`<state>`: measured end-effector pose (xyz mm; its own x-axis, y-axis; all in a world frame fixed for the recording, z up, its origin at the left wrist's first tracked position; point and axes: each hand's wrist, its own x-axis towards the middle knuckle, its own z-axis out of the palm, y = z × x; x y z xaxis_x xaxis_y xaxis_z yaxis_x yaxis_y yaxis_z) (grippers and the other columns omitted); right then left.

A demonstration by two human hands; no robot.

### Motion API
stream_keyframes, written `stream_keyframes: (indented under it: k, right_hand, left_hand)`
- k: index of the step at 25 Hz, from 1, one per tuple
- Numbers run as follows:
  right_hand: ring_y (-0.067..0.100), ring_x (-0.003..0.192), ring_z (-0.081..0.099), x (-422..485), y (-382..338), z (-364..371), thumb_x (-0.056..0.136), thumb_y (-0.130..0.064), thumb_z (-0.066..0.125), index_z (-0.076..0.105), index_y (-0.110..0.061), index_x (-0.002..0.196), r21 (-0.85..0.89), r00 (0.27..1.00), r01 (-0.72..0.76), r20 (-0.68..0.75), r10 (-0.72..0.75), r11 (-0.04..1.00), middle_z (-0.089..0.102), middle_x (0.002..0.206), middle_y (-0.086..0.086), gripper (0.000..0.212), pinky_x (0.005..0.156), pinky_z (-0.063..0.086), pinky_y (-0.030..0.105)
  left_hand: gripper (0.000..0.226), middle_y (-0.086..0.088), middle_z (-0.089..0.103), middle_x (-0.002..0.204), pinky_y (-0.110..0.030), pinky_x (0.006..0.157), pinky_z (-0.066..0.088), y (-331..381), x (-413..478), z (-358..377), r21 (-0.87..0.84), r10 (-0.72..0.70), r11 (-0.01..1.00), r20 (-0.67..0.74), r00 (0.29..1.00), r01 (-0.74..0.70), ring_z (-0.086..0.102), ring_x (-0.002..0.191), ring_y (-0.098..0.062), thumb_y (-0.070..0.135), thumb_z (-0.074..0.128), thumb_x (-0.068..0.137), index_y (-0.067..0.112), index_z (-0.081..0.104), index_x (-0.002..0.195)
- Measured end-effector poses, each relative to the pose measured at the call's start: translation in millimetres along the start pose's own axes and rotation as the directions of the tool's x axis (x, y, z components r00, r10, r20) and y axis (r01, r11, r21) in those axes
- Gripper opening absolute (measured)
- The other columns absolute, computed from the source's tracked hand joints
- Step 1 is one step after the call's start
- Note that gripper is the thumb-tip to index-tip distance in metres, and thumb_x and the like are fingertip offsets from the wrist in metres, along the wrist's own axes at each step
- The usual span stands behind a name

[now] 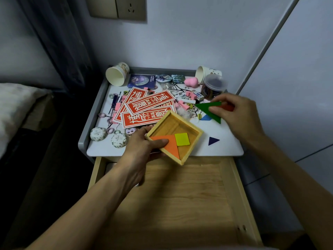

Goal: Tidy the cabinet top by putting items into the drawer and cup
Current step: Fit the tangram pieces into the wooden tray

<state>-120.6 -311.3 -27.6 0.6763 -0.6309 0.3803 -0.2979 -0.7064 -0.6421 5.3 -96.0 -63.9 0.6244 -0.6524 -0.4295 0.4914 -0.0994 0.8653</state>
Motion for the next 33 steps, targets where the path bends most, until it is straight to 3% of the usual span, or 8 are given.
stream_keyframes:
  k: [2,6,10,15,17,22,27,33]
  right_hand:
    - [0.010,0.087,0.062,-4.5,-8.3,7.9,0.082,-0.020,0.076,0.076,-0.017,0.100,0.018,0.972,0.230,0.052,-0.231,0.973,0.072,0.096,0.000,0.018,0.079,0.052,0.026]
    - [0.019,0.088,0.063,-12.7,-8.8,26.5,0.085,-0.018,0.070,0.077,-0.011,0.098,-0.082,0.758,0.644,0.208,-0.619,0.761,0.075,0.095,0.004,0.016,0.080,0.051,0.031]
    - [0.022,0.090,0.067,-16.3,-8.9,32.3,0.088,-0.022,0.060,0.077,-0.008,0.099,-0.101,0.652,0.750,0.283,-0.704,0.654,0.074,0.099,0.008,0.024,0.086,0.047,0.030]
    - [0.026,0.094,0.070,-17.6,-14.5,33.9,0.089,-0.019,0.057,0.073,-0.006,0.108,-0.095,0.594,0.793,0.345,-0.727,0.602,0.073,0.106,0.011,0.028,0.084,0.055,0.038]
    - [0.025,0.099,0.069,-16.0,-12.5,30.3,0.086,-0.014,0.066,0.071,-0.004,0.113,-0.117,0.609,0.785,0.331,-0.721,0.609,0.072,0.111,0.013,0.029,0.090,0.052,0.035]
    - [0.020,0.096,0.066,-12.5,-9.8,22.8,0.082,-0.007,0.070,0.075,-0.001,0.098,-0.011,0.840,0.523,0.174,-0.513,0.852,0.072,0.102,0.011,0.018,0.091,0.049,0.020]
    - [0.008,0.090,0.060,-18.1,-16.3,28.8,0.082,-0.006,0.071,0.076,-0.003,0.094,0.029,0.846,0.489,0.229,-0.482,0.872,0.072,0.095,0.008,0.013,0.086,0.044,0.011]
    - [0.010,0.063,0.062,-18.9,-23.4,26.7,0.087,-0.003,0.068,0.067,-0.008,0.101,0.226,0.962,0.159,0.184,-0.203,0.961,0.064,0.092,0.003,0.015,0.053,0.052,0.024]
  left_hand:
    - [0.037,-0.015,0.071,0.106,-0.045,0.082,0.059,-1.9,-1.7,3.7,0.043,-0.023,0.999,0.067,0.997,0.021,0.072,0.092,-0.031,-0.004,0.069,0.082,0.009,0.060,0.116]
    - [0.041,-0.019,0.070,0.111,-0.053,0.090,0.055,-3.4,-3.7,6.6,0.058,-0.072,0.996,0.161,0.984,0.064,0.071,0.096,-0.032,-0.005,0.069,0.081,0.007,0.060,0.119]
    - [0.041,-0.018,0.070,0.113,-0.050,0.091,0.055,-3.2,-2.7,3.4,0.016,-0.093,0.996,0.190,0.977,0.092,0.071,0.099,-0.031,-0.006,0.067,0.082,0.008,0.061,0.120]
    - [0.040,-0.016,0.071,0.113,-0.045,0.086,0.058,-3.4,-2.0,1.4,0.015,-0.083,0.997,0.189,0.978,0.081,0.071,0.099,-0.029,-0.004,0.066,0.083,0.010,0.060,0.121]
    - [0.040,-0.014,0.072,0.110,-0.041,0.081,0.059,-3.6,-1.4,0.0,0.012,-0.072,0.997,0.160,0.984,0.071,0.071,0.098,-0.028,-0.004,0.065,0.084,0.011,0.060,0.121]
    - [0.037,-0.009,0.075,0.103,-0.035,0.074,0.059,-1.9,-1.3,0.0,-0.018,-0.096,0.995,0.131,0.987,0.099,0.072,0.094,-0.025,0.001,0.066,0.086,0.014,0.061,0.120]
    - [0.035,-0.008,0.075,0.099,-0.038,0.077,0.058,-4.1,-2.0,4.4,-0.004,-0.091,0.996,0.032,0.995,0.091,0.071,0.092,-0.025,0.027,0.072,0.084,0.015,0.065,0.117]
    - [0.026,-0.007,0.075,0.097,-0.031,0.064,0.053,-2.2,-3.4,1.1,-0.001,-0.059,0.998,-0.070,0.996,0.059,0.071,0.083,-0.021,0.016,0.069,0.088,0.013,0.064,0.113]
